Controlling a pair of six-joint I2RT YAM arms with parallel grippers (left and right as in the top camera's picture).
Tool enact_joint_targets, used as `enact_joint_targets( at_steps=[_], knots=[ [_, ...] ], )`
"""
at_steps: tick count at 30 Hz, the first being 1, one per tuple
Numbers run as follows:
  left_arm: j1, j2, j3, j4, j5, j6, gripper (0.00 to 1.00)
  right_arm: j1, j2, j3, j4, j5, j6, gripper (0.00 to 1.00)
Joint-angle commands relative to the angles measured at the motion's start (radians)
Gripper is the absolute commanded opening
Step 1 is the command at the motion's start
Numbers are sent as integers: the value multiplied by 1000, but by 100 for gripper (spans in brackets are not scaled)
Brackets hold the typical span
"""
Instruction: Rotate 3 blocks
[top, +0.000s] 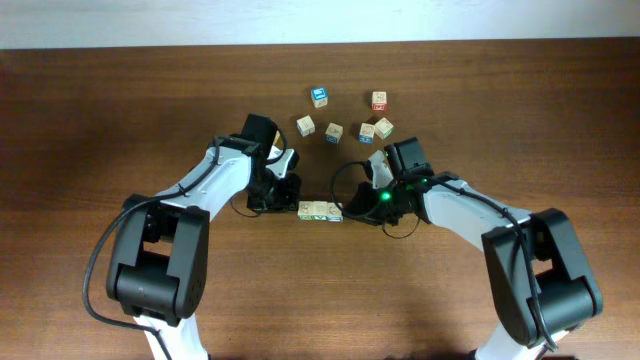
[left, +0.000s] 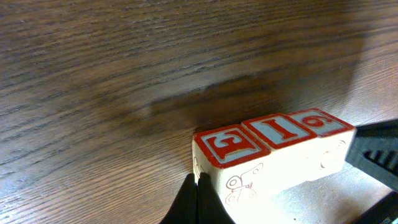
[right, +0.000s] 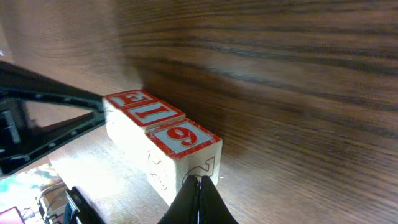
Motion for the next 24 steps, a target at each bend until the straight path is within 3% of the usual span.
enact_joint_targets(
  at_steps=[1,24],
  knots=[
    [-21,6,-7,2,54,-7,0,39,-49,14,10,-40,-10,4],
    [-23,6,-7,-6,54,-7,0,132,-52,109,-42,-5,13,4]
  ],
)
